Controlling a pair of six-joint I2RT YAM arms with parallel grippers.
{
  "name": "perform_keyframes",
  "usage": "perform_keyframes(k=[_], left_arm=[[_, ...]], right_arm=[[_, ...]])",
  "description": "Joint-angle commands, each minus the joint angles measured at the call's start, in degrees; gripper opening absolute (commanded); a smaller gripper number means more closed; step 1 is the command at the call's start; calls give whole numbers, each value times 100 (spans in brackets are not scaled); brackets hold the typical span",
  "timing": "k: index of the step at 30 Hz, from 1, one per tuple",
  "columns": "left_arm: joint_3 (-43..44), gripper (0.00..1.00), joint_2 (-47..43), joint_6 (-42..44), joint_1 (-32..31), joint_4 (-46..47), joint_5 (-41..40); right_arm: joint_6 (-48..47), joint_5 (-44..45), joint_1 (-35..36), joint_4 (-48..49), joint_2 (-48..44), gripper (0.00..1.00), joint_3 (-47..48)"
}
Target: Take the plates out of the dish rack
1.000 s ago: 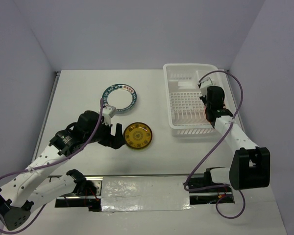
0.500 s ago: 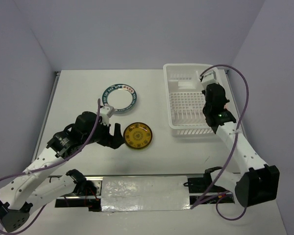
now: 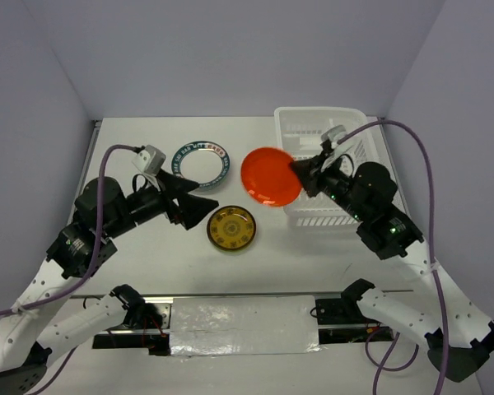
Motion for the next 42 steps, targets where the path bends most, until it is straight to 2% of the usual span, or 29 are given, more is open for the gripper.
perform_keyframes(k=[1, 3, 6, 7, 9, 13, 15, 16, 17, 20, 22, 23, 24, 27, 31, 35, 37, 40, 41, 42], left_arm=[[419, 98, 394, -4, -27, 747, 233], [515, 96, 737, 23, -18, 554, 93], [490, 86, 1053, 23, -27, 212, -478], [420, 78, 1141, 14, -27, 158, -610], [297, 75, 1195, -30, -27, 192, -550], [59, 59, 1274, -127, -18, 307, -242], [59, 38, 1300, -101, -27, 229, -242], [76, 10, 1326, -92, -18, 211, -190], [85, 0, 1335, -100, -18, 193, -163], [7, 0, 1300, -223, -18, 211, -162], [-151, 0, 1265, -328, -27, 211, -346], [-196, 0, 1274, -459, -27, 176, -687], [-240, 0, 1326, -522, -27, 115, -890], [-284, 0, 1606, -794, -18, -289, -1663], [-284, 0, 2072, -900, 96, -405, -2096], [-328, 12, 2555, -953, 237, -230, -2088], [-398, 14, 2749, -971, 342, -107, -1965], [-521, 22, 3092, -1023, 439, 122, -1710], [-547, 32, 3232, -1032, 456, 175, -1631], [-617, 38, 3286, -1041, 465, 254, -1509]], right_arm=[[1830, -2904, 139, 1254, 1, 0, -966], [2384, -3110, 244, 1619, -8, 0, -1153], [2790, -3374, 341, 2199, 27, 0, -1364], [2912, -3366, 350, 2409, 19, 0, -1452], [3010, -3340, 359, 2560, 53, 0, -1505], [3054, -3261, 376, 2579, 177, 0, -1514], [3046, -3042, 376, 2596, 151, 0, -1610], [3054, -2954, 376, 2596, 124, 0, -1637], [3054, -2831, 376, 2587, 124, 0, -1663], [2975, -2306, 368, 2193, 150, 20, -1655], [2949, -1918, 368, 2008, 54, 60, -1803], [2931, -1489, 368, 1929, 10, 92, -1943], [2879, -1224, 368, 1693, -112, 100, -1997], [2983, -136, 359, 851, -410, 100, -2146], [3388, 168, 368, 312, -1130, 100, -2567], [3547, -175, 368, -13, -1693, 100, -2744], [3529, -254, 368, -189, -1844, 100, -2727], [3485, -430, 376, -550, -2108, 100, -2639], [3459, -439, 368, -681, -2239, 100, -2604], [3433, -430, 359, -734, -2301, 100, -2595]])
